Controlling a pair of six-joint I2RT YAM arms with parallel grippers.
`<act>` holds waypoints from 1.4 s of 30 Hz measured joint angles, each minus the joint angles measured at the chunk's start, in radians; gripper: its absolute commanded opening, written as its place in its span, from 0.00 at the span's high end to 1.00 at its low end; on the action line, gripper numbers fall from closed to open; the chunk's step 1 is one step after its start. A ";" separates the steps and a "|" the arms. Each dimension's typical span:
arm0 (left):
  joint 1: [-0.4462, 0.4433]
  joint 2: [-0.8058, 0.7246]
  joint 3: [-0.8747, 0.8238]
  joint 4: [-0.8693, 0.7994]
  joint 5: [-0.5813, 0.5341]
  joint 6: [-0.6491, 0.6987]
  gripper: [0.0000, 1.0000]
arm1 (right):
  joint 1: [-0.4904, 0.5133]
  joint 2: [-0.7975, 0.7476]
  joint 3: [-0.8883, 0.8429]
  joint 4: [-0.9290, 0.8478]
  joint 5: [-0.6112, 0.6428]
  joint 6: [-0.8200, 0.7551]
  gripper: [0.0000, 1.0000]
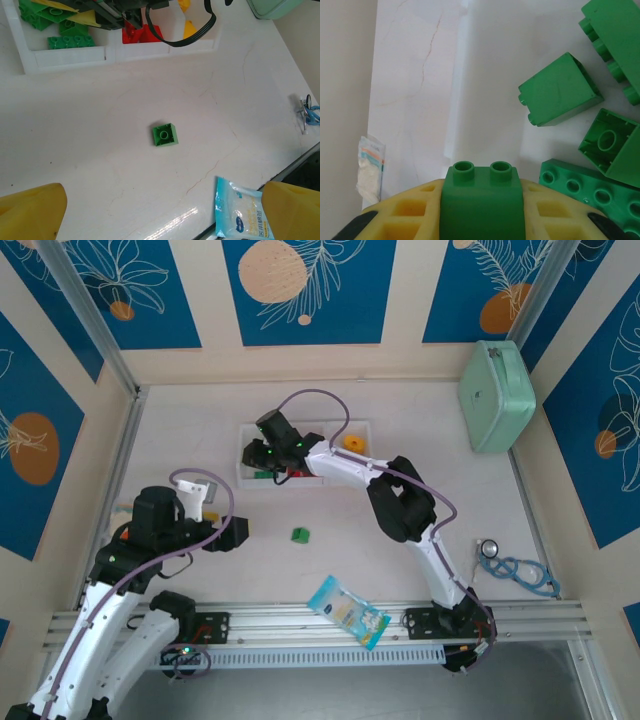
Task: Sort the legos into containers by color
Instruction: Place the lego in the container, then pick up the lego from the bottom-center of the table.
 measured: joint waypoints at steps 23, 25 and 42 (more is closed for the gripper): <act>0.004 0.025 0.000 -0.004 -0.004 0.000 0.01 | 0.002 -0.037 0.029 -0.061 0.022 -0.071 0.29; 0.004 0.025 0.000 -0.004 -0.003 0.000 0.01 | 0.002 -0.064 0.027 -0.077 0.022 -0.082 0.26; 0.009 0.024 0.000 -0.004 -0.002 0.000 0.01 | -0.088 -0.577 -0.449 -0.139 0.005 -0.395 0.01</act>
